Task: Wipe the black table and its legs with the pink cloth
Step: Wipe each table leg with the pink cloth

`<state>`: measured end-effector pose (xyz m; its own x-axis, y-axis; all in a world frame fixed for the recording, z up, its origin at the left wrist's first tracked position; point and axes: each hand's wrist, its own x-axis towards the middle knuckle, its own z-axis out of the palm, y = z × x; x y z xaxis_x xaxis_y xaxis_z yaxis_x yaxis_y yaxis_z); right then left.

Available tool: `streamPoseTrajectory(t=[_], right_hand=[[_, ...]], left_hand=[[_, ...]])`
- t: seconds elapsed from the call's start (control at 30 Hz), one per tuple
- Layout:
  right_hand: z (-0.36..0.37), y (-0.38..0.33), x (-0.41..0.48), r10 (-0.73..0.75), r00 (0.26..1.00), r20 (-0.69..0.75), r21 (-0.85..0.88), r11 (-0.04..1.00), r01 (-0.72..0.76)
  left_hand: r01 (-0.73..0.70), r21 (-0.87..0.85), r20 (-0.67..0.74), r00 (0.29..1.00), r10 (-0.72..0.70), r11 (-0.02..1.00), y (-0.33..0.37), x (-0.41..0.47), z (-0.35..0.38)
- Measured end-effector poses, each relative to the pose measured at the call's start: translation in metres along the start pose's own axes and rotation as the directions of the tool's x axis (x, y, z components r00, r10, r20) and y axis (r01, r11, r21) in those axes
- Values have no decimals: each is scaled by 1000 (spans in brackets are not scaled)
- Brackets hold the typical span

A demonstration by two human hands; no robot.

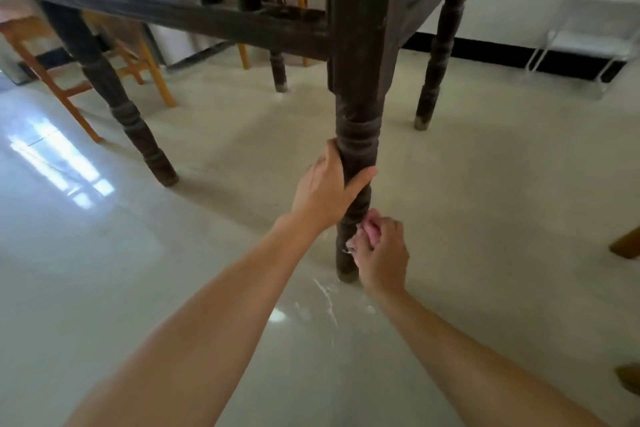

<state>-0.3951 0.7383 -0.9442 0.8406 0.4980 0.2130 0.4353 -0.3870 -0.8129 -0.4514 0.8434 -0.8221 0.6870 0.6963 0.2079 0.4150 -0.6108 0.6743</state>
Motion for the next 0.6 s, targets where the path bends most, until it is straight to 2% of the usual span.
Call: streamPoseTrajectory(t=[0.1, 0.17, 0.27, 0.37, 0.47, 0.53, 0.6], right_hand=[[20, 6, -42, -89, 978, 188, -45, 994, 99], [25, 15, -52, -125, 963, 240, -41, 990, 138], [18, 22, -27, -56, 991, 122, -1, 998, 56], [-7, 41, 0, -10, 999, 32, -57, 998, 12], [-28, 61, 23, 119, 992, -40, -138, 983, -123], [-24, 63, 25, 140, 990, -33, -145, 979, -143], [-7, 54, 7, 138, 989, 48, -93, 987, -133]], left_hand=[[-27, -12, -33, 999, 27, 1000, -6, -1, 7], [-43, 8, -11, 999, 43, 999, -11, 0, 6], [-53, 30, 50, 997, 52, 998, -14, 6, 0], [-38, 21, 77, 996, 36, 999, -12, 8, -1], [-18, -16, 74, 997, 19, 1000, -12, 7, 1], [7, -59, 78, 997, -2, 998, -11, 7, 3], [29, -101, 84, 996, -21, 994, -9, 5, 5]])
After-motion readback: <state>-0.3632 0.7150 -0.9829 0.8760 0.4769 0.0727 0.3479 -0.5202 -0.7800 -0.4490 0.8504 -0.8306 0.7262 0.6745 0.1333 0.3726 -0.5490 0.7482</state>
